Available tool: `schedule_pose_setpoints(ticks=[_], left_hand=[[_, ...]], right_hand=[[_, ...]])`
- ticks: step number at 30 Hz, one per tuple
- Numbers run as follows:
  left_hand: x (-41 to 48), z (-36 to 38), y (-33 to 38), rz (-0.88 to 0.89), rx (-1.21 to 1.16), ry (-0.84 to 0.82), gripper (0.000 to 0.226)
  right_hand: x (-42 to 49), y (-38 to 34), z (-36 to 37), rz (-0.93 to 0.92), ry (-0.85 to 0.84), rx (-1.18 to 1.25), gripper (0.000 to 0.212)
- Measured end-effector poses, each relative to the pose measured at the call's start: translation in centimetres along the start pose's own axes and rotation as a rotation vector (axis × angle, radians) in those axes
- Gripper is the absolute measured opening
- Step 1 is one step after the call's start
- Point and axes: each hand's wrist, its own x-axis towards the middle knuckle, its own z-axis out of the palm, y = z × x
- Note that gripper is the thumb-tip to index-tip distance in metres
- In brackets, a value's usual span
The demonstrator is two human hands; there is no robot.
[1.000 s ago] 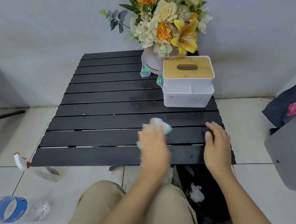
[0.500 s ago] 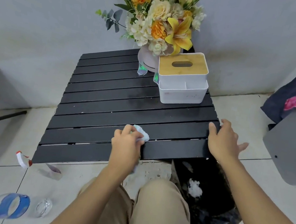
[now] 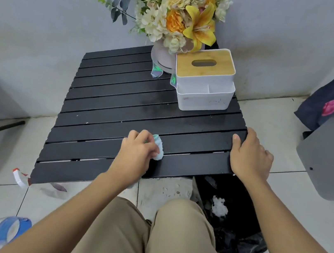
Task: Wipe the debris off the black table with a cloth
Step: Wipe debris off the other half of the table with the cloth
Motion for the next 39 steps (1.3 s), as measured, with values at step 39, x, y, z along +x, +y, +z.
schedule_pose_setpoints(ticks=[39], left_hand=[[4.8, -1.7, -11.4, -0.508, 0.025, 0.007, 0.02]], right_hand=[[-0.2, -0.6, -0.1, 0.076, 0.015, 0.036, 0.049]])
